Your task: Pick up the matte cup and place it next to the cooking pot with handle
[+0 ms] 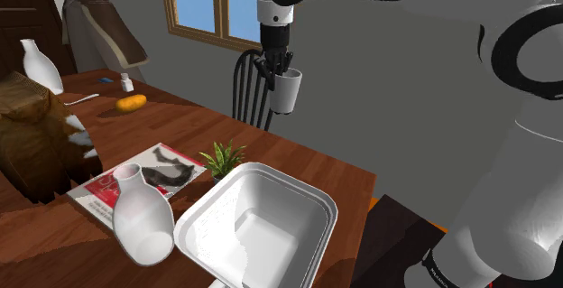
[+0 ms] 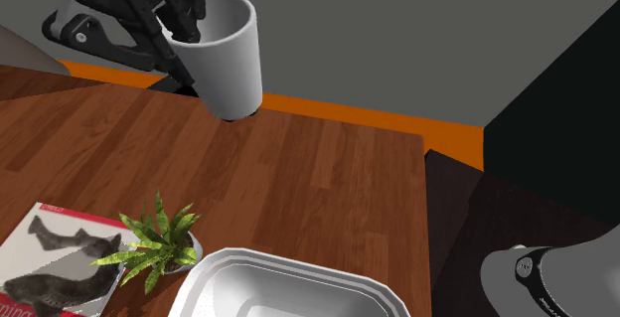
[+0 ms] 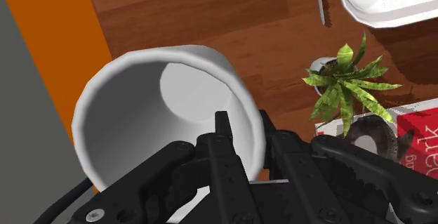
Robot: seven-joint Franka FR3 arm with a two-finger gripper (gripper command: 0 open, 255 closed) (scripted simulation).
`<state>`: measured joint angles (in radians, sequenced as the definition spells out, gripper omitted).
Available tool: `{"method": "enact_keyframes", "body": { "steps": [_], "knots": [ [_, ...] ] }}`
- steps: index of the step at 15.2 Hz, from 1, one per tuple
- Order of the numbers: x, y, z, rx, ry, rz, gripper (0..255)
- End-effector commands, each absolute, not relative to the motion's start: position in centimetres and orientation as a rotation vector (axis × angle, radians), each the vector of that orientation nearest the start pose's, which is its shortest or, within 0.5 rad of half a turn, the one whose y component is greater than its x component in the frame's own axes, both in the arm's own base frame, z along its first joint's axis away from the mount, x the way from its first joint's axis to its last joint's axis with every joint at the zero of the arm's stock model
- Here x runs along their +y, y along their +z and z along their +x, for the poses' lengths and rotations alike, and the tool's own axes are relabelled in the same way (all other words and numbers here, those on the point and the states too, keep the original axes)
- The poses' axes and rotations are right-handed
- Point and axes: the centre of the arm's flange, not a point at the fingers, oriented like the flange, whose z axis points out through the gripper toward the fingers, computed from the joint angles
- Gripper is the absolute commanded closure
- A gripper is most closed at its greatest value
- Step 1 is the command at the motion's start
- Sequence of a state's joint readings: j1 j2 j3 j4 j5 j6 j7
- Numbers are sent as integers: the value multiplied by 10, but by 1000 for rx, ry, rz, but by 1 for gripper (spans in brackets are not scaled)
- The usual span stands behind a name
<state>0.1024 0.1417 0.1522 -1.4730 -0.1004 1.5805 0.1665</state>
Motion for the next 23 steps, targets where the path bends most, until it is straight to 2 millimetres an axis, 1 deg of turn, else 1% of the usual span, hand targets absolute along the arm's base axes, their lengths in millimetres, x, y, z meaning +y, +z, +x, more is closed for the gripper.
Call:
{"method": "enact_keyframes", "body": {
  "steps": [1,10,11,23],
  "knots": [
    [140,591,555,-144,25,-3223,255],
    [169,591,440,-144,25,-3223,255],
    [170,591,438,-144,25,-3223,255],
    [170,528,438,-144,25,-3223,255]
  ]
}}
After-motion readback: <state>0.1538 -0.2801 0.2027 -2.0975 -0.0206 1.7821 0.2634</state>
